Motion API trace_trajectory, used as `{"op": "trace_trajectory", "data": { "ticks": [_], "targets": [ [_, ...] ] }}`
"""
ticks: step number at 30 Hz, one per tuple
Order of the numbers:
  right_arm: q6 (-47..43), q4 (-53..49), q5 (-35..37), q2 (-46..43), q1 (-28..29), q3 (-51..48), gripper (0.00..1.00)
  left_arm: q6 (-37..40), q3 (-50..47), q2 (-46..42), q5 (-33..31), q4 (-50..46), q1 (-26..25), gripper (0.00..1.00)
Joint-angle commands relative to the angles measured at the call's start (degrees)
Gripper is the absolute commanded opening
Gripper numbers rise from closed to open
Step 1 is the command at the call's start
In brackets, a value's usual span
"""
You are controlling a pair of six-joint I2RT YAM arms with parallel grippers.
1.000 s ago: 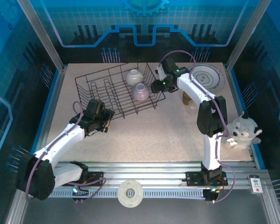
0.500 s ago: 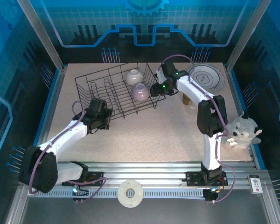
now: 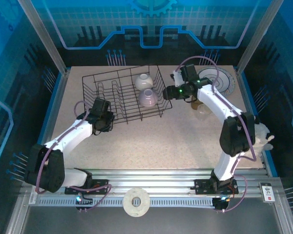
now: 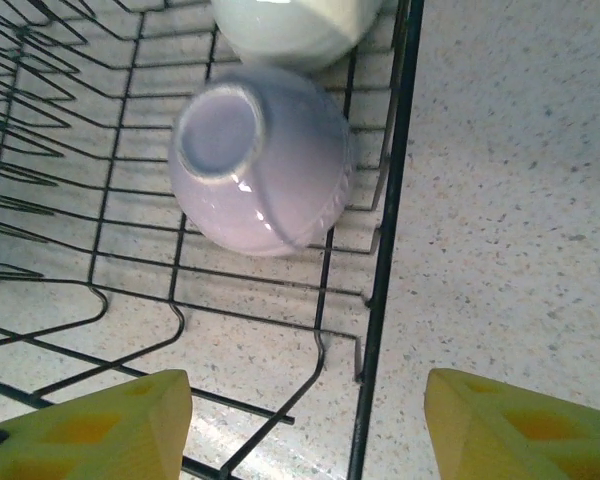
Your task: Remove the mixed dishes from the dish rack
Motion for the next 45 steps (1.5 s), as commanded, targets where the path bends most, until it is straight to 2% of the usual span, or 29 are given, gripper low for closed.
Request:
{"op": "trace_trajectory", "data": {
  "ticks": [1,5,10,18,23,27,36,40,45],
  "targets": [
    [1.5,2.2,-1.5,-4.5,-0.4,-2.4,0.65,15.0,1.7,0.7,4.5,-6.0,1.3,0.14],
    [2.0,1.6,-1.5,-8.3,0.0,-4.4,0.66,26.0,5.1,4.2,9.8,-8.5,4.7,0.12],
    [1.8,1.1,-0.9,-13.2,0.5,-8.0,0.67,39.5,9.8,10.3,16.0,-10.9,8.5,0.05],
    [0.7,-0.7,1.5,-18.0,3.7,-11.8,0.71,57.6,22.9,20.5,17.0,-18.6,9.6,0.04],
    [0.2,-0.7,2.1,-20.8,6.6,-14.1,0.78,64.7,29.2,25.5,14.6,-21.4,9.6,0.04],
    [-0.2,-2.5,2.9,-22.5,8.4,-15.1,0.82,69.1,35.1,28.9,9.6,-24.5,9.8,0.04],
    [0.7,-4.4,5.8,-25.3,13.6,-19.0,0.89,80.2,49.9,38.1,7.8,-29.4,9.7,0.05],
    [2.3,-4.4,6.7,-25.1,16.0,-20.2,0.91,80.9,55.0,41.1,9.5,-30.0,9.7,0.1],
    [5.1,-2.6,8.4,-23.8,19.8,-21.6,0.91,78.4,59.6,43.4,15.2,-29.0,9.6,0.25]
  ]
}}
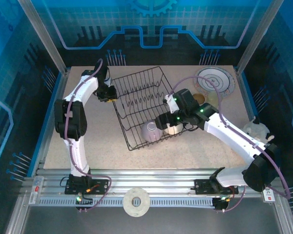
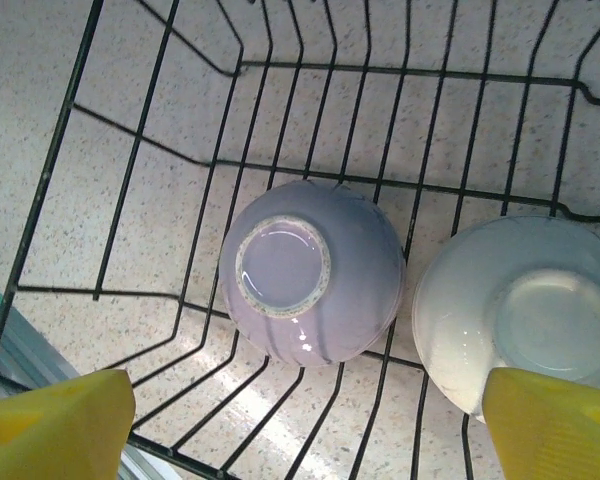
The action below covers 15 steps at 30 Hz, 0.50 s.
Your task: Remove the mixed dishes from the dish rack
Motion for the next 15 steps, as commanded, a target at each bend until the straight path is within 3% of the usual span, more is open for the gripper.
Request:
{"op": "trace_trajectory", "data": {
  "ticks": [1,8,10,12,15],
  "targets": [
    [2.7,1.0,2.0,0.8,2.8,-1.3,0.91,3.6,5.0,1.6,3.1,0.8,-0.6,0.28],
    [1.1,-1.3,8.6,6.6,7.6,1.4,0.91,0.1,9.0,1.5,5.4,0.9,-0.6,0.55],
    [0.1,-2.1,9.9,8.1,8.3,2.4,0.91,-1.1,7.4,-1.7,4.1,2.6,-0.6,0.73],
    [-0.9,-2.7,10.9,9.8,8.8,3.5,0.92,-2.2,5.7,-6.3,2.7,4.0,-0.6,0.98],
    [-2.6,-3.6,12.7,12.4,9.5,5.6,0.93,-4.6,1.9,-14.5,0.2,6.1,-0.6,0.99]
  ]
}}
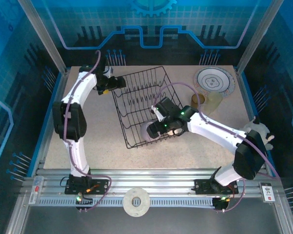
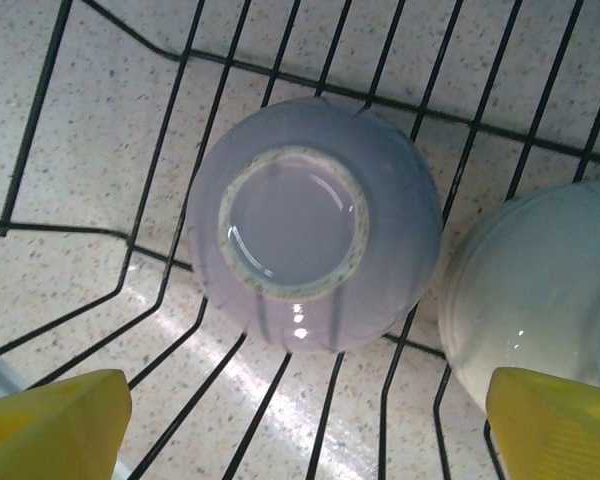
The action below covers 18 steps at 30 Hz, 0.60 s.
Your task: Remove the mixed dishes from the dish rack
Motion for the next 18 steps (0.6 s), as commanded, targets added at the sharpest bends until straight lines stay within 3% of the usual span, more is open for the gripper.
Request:
{"op": "trace_trajectory", "data": {
  "ticks": [1,3,7,11,18],
  "targets": [
    [-2.9,-2.0,3.9,2.8,1.3,3.8,0.94,-3.7,-3.7,-12.9,-2.4,3.6,-0.2,0.99],
    [-3.7,-2.2,3.9,4.8,1.7,4.9,0.94,-7.2,-10.1,-20.3,-0.4,7.5,0.2,0.99],
    [-4.7,-2.4,2.5,8.0,2.0,6.2,0.94,-14.3,-21.2,-31.7,11.5,12.9,0.6,0.99],
    [-5.4,-2.6,0.9,10.7,2.4,7.9,1.0,-15.4,-28.8,-41.6,10.8,12.1,-4.8,0.96],
    [-5.9,-2.9,0.5,14.7,2.7,9.9,0.98,-17.9,-41.9,-53.3,10.5,11.5,-12.5,0.96]
  ]
}}
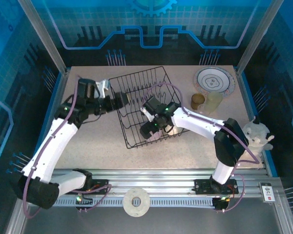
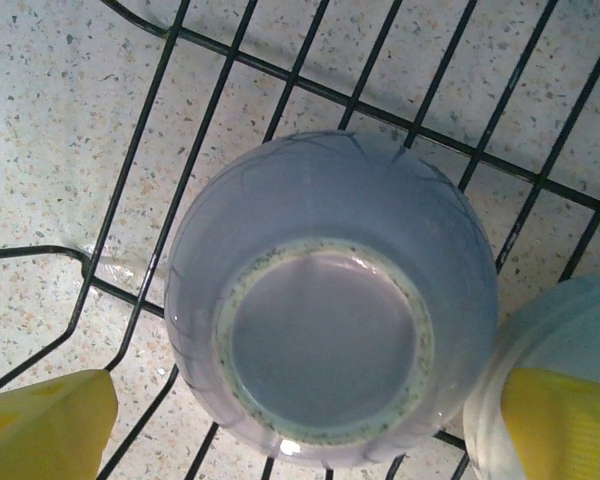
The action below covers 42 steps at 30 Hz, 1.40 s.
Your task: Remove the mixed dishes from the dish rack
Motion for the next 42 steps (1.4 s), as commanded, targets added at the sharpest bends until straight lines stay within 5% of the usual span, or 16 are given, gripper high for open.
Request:
{"op": "trace_trajectory", "data": {
  "ticks": [1,11,21,29,42],
  "targets": [
    [-0.9,-1.6,-0.7,2.1,0.9,2.0,0.98,-2.8,-5.4,-4.9,1.2,-0.5,-1.6,0.96],
    [0.4,-1.4,2.0,7.3,-0.9,5.5,0.83,-6.8,-16.8,-12.9,2.0,0.3,-2.0,0.97],
    [0.6,-3.0,2.4,12.1,-6.9,12.8,0.76,-8.9,-16.6,-13.3,-0.2,0.5,-6.0,0.97],
    [2.2,-1.6,1.1,11.2,-11.7,12.3,0.77,-13.3,-15.8,-10.2,-2.3,5.6,-11.8,0.91],
    [5.2,4.9,-10.2,-1.9,-16.6,8.0,0.94,-16.4,-12.2,5.5,-12.7,9.7,-23.7,0.79]
  ]
}}
